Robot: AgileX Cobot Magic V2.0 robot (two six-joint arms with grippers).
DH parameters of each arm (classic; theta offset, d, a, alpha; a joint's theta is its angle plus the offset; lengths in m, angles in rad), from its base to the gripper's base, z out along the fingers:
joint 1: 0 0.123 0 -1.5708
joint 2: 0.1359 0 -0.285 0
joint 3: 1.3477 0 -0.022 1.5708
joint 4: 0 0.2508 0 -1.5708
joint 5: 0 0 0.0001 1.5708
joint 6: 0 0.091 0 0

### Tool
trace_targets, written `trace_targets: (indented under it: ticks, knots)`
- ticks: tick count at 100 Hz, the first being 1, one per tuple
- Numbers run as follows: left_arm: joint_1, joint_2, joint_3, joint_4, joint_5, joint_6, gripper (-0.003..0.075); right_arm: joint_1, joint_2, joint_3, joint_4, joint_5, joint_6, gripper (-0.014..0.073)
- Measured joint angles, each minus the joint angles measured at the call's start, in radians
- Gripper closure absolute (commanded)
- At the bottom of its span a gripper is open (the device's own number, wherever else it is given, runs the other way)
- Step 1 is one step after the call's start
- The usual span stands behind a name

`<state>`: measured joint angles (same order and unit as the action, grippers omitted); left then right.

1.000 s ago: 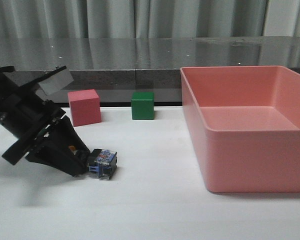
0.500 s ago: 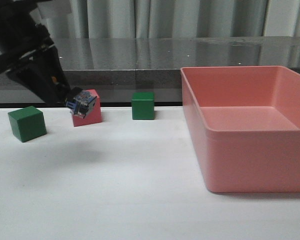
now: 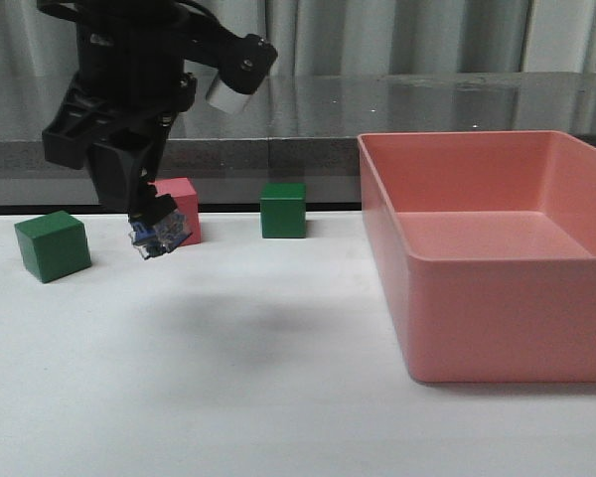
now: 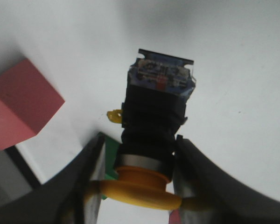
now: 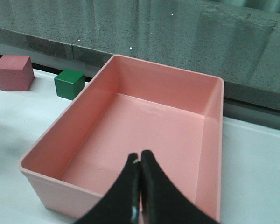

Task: Place and stand button with both arms
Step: 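Lift the button with the left gripper and rotate it cap-up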

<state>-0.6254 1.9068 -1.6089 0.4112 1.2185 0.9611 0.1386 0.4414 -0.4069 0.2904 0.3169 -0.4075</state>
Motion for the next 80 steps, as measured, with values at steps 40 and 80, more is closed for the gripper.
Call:
trace_targets:
  ticks: [40, 80]
  knots:
    - [-0.056, 0.074, 0.0, 0.141, 0.0, -0.074, 0.0739, 0.0, 0.0, 0.0, 0.0, 0.0, 0.0, 0.0655]
    - [-0.058, 0.13, 0.001, 0.173, -0.003, -0.094, 0.0739, 0.0, 0.0, 0.0, 0.0, 0.0, 0.0, 0.0655]
